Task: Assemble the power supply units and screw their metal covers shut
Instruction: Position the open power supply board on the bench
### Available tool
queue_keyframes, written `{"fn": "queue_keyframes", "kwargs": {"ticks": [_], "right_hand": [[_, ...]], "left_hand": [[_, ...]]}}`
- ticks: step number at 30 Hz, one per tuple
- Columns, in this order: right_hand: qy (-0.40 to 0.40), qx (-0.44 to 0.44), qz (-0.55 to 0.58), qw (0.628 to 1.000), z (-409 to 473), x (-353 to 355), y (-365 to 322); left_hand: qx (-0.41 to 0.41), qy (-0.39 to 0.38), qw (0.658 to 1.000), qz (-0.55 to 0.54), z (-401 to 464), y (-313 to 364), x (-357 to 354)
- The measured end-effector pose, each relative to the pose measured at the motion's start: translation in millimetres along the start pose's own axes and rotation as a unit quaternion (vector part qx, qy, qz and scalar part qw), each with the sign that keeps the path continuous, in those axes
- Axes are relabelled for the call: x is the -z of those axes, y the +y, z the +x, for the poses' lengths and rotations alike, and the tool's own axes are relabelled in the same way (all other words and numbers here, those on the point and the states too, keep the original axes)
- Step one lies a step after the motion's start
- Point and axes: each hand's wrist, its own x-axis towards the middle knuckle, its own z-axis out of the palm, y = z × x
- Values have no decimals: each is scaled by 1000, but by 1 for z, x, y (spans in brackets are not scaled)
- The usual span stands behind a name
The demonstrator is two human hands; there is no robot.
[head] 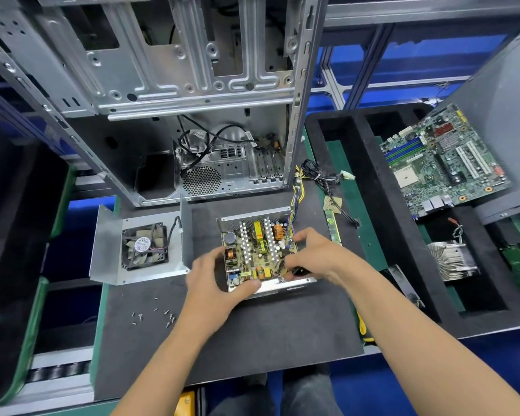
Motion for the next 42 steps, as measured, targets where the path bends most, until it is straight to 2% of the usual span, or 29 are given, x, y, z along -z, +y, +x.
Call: {"fn": "queue_keyframes", "kwargs": {"ticks": [2,3,5,7,9,10,15,19,23,28,33,35,39,42], "right_hand": [[18,9,-41,999,1,-1,2],[29,15,-63,997,2,-1,2],[42,26,-86,995,3,-1,3],[32,36,-72,996,4,1,5],[21,42,-52,998,5,0,10],[20,44,-48,998,5,-1,13],[34,43,-66,996,8,-1,16],[28,50,-112,992,6,1,16],[5,56,-116,992,5,7,14],[3,51,-86,995,9,3,19],[3,50,-52,997,10,3,24],[-1,50,-64,997,11,4,24],[-3,47,-103,994,8,7,19],[-3,40,-150,988,3,9,14]], "left_hand": [[-132,78,983,104,-4,12,0],[-215,83,963,139,-5,21,-1],[-327,15,919,218,-3,40,-7],[-336,-97,882,314,1,51,-19],[-312,-155,843,409,5,55,-28],[-296,-171,836,430,6,53,-30],[-229,-220,864,391,11,45,-30],[-183,-249,870,385,18,45,-31],[-177,-241,873,385,18,46,-32],[-170,-221,912,301,14,45,-28],[-142,-252,886,364,12,44,-32],[-138,-255,890,352,13,46,-33],[-123,-234,925,272,13,46,-27],[-124,-249,906,320,11,43,-29]]}}
